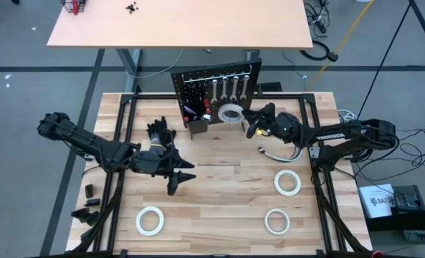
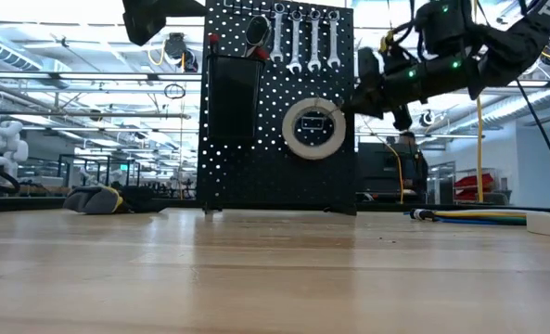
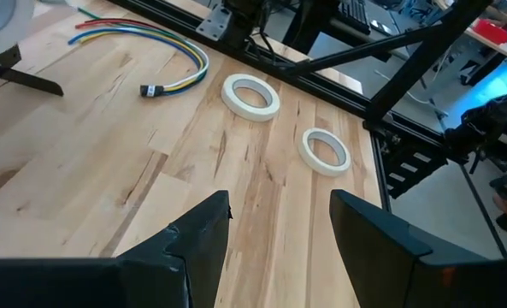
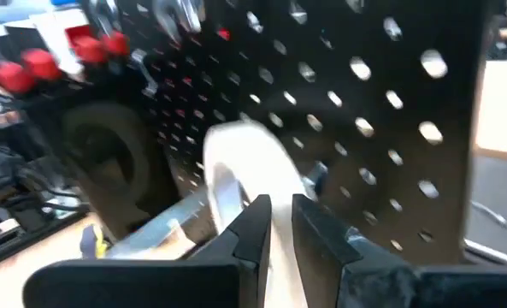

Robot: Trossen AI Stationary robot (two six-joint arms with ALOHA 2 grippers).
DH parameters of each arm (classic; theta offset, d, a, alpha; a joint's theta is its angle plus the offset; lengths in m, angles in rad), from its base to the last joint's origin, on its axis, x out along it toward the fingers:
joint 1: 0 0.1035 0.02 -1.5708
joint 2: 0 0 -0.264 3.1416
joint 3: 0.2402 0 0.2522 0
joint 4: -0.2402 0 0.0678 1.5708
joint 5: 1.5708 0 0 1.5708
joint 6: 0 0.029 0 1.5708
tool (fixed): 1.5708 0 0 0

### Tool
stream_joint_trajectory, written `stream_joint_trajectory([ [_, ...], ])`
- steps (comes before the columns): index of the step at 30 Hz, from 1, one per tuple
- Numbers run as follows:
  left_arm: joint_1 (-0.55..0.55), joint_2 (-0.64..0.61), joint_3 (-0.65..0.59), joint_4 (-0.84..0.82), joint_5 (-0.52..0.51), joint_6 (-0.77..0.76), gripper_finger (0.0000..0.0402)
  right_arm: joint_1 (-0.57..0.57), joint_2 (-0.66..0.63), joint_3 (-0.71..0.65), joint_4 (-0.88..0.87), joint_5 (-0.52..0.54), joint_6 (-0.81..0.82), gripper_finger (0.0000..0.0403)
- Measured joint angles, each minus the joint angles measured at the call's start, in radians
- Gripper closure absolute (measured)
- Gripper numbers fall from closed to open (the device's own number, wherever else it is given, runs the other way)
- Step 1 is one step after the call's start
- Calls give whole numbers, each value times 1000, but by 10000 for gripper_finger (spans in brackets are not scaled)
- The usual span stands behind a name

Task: Hang tools onto peg board
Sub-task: Hang the white tape on the peg board

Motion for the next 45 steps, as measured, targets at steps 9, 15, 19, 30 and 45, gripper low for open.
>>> stream_joint_trajectory([
  [9,-18,0,0,0,0,-3,197,17,-37,41,-176,136,-71,360],
  [15,-18,0,0,0,0,-3,197,61,-41,42,-80,128,-84,371],
  [19,-18,0,0,-1,0,-3,197,106,-42,42,19,127,-131,399],
  [30,-17,0,0,0,-6,9,197,136,9,183,-217,45,-77,402],
  [45,-14,0,0,0,-11,27,197,113,122,334,-452,56,-97,403],
])
